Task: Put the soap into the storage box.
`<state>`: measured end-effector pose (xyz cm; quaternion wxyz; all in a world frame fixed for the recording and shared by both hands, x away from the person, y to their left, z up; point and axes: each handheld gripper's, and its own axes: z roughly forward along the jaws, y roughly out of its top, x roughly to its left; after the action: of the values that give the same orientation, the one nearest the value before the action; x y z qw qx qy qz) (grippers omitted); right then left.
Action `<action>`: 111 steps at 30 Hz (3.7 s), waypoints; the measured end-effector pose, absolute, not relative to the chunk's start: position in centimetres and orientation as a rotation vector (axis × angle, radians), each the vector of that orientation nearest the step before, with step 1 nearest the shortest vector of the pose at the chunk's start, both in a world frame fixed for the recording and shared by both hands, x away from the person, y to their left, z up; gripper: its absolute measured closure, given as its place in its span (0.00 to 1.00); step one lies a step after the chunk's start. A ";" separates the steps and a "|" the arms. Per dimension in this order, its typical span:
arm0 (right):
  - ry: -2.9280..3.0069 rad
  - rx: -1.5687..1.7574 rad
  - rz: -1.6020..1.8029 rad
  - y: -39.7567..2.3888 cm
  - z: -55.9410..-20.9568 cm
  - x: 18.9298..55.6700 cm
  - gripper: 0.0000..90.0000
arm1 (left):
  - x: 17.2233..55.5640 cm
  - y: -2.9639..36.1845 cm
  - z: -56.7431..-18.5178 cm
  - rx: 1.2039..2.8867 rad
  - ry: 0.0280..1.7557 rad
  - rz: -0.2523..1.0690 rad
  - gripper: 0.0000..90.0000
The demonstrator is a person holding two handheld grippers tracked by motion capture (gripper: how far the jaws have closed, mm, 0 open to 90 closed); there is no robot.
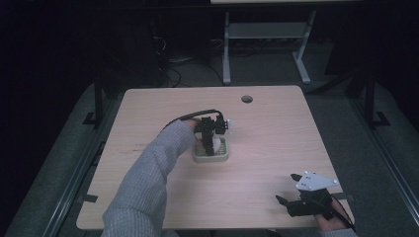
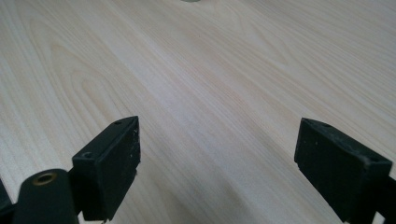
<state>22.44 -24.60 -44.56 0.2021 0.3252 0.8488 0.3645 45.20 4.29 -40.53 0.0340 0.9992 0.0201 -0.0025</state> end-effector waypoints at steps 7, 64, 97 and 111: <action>2.370 0.907 1.018 -24.6 -44.6 22.4 0.15 | 45.4 4.3 -40.7 3.075 0.061 -0.019 0.27; 2.373 0.896 1.024 -24.5 -44.5 22.3 0.15 | 45.1 5.3 -40.0 3.041 0.112 0.006 0.24; 2.367 0.909 1.004 -24.8 -44.6 22.5 0.15 | 41.4 9.1 -37.9 2.981 0.144 0.054 0.24; 2.362 0.928 1.005 -24.8 -44.6 22.5 0.15 | 39.5 10.0 -38.1 2.981 0.133 0.051 0.24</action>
<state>22.49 -24.84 -44.56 0.2047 0.3328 0.8470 0.3604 39.46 9.96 -38.14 0.0783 0.9958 0.0444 0.0170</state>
